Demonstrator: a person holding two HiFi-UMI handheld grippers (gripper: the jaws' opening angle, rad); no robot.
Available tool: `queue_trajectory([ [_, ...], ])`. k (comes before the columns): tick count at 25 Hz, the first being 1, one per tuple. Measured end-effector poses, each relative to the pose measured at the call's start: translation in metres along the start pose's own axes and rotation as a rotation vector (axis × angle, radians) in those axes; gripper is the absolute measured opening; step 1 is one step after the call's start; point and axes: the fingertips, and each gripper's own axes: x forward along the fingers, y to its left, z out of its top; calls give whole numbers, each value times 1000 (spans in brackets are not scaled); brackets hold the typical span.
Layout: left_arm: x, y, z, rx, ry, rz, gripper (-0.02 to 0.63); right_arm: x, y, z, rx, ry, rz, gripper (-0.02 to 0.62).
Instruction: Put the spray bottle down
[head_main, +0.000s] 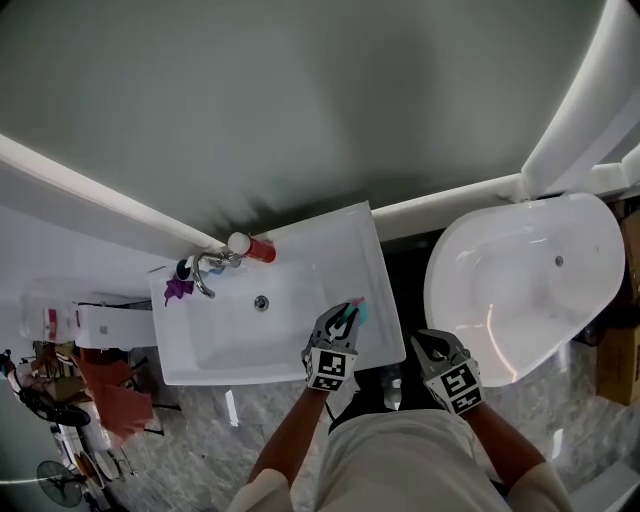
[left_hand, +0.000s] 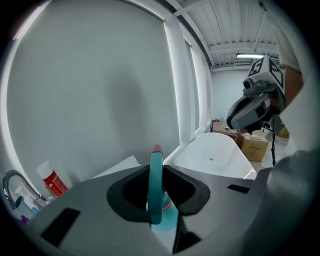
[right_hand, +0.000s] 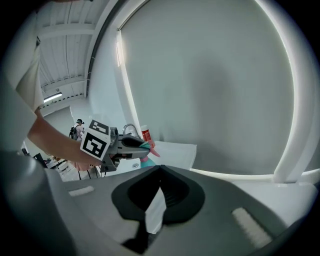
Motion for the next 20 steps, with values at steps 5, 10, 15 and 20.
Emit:
queue_trajectory([
  [5, 21, 1, -21, 24, 23, -26, 81, 2, 2, -3, 33, 9, -46, 11],
  [10, 31, -4, -36, 46, 28, -46, 84, 0, 2, -14, 68, 24, -88, 9],
  [15, 35, -8, -44, 93, 25, -60, 89, 1, 6, -24, 78, 46, -102, 9],
  [20, 36, -5, -46, 97, 16, -59, 95, 4, 13, -28, 87, 50, -109, 9],
])
